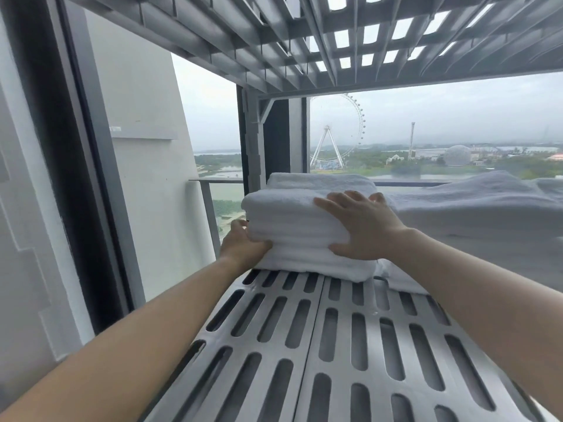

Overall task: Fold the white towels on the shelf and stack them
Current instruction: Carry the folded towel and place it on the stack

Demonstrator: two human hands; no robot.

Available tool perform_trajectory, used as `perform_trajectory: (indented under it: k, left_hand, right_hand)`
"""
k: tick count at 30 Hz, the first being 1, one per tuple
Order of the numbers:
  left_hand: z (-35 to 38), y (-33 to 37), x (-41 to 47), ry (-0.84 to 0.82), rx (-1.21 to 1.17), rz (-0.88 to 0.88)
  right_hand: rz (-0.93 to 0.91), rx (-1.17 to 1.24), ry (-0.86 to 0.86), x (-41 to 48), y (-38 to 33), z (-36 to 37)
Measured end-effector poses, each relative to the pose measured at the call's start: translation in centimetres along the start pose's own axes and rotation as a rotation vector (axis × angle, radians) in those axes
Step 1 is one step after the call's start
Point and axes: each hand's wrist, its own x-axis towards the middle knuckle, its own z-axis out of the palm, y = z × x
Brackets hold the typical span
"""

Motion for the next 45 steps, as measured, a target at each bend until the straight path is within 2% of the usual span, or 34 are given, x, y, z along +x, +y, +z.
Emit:
perform_trajectory:
  k: [2,5,14,17,23,26,28,33,35,37,39,41,45]
  left_hand:
    - [0.1,0.8,0.2,-0.005,-0.046,0.018]
    - [0.2,1.4,0.8,0.072,-0.005,0.071]
    - [-0.6,0.3,2.1,0.243,-0.032,0.164]
    - [-0.8,0.4,2.5,0.249,0.027,0.195]
    - [-1.3,2.3,2.4,0.179,0.183,0.443]
    - [-0.9,2.9,2.2,0.133,0.295,0.471]
    - [-0.8,3.0,2.1,0.16,0.376,0.487]
    - [-1.5,3.0,2.0,0.175,0.5,0.48]
    - [-1.8,3.2,2.0,0.151,0.533,0.634]
    - [-2.0,3.4,1.7,0.047,0.6,0.83]
    - [-1.6,3.4,1.1,-0.057,0.81,0.921]
    - [-0.9,2.8,0.8,-0.049,1.038,0.927]
    - [0.2,1.3,0.8,0.042,1.198,0.901]
  right_hand:
    - [0.059,0.101,0.05,0.3,0.0,-0.2]
    - [0.16,0.219,0.07,0.6,0.1,-0.3]
    - [0.164,0.436,0.245,0.4,0.6,0.6]
    - [0.158,0.443,0.235,0.4,1.0,0.7]
    - [0.182,0.456,0.177,0.5,1.7,0.5]
    - [0.228,0.549,0.31,0.6,1.4,0.2]
    - [0.24,0.586,0.381,0.4,1.3,0.1]
    - [0.094,0.496,0.195,-0.6,1.8,0.5]
    - [0.072,0.44,0.096,-1.2,2.3,0.0]
    - [0.03,0.326,0.006,-1.6,2.5,-0.5]
    - [-0.013,0.171,-0.011,-1.9,2.5,-0.9]
    - [-0.045,0.053,0.008,-2.3,2.1,-0.8]
    - [-0.037,-0.062,-0.029,-3.7,0.2,1.1]
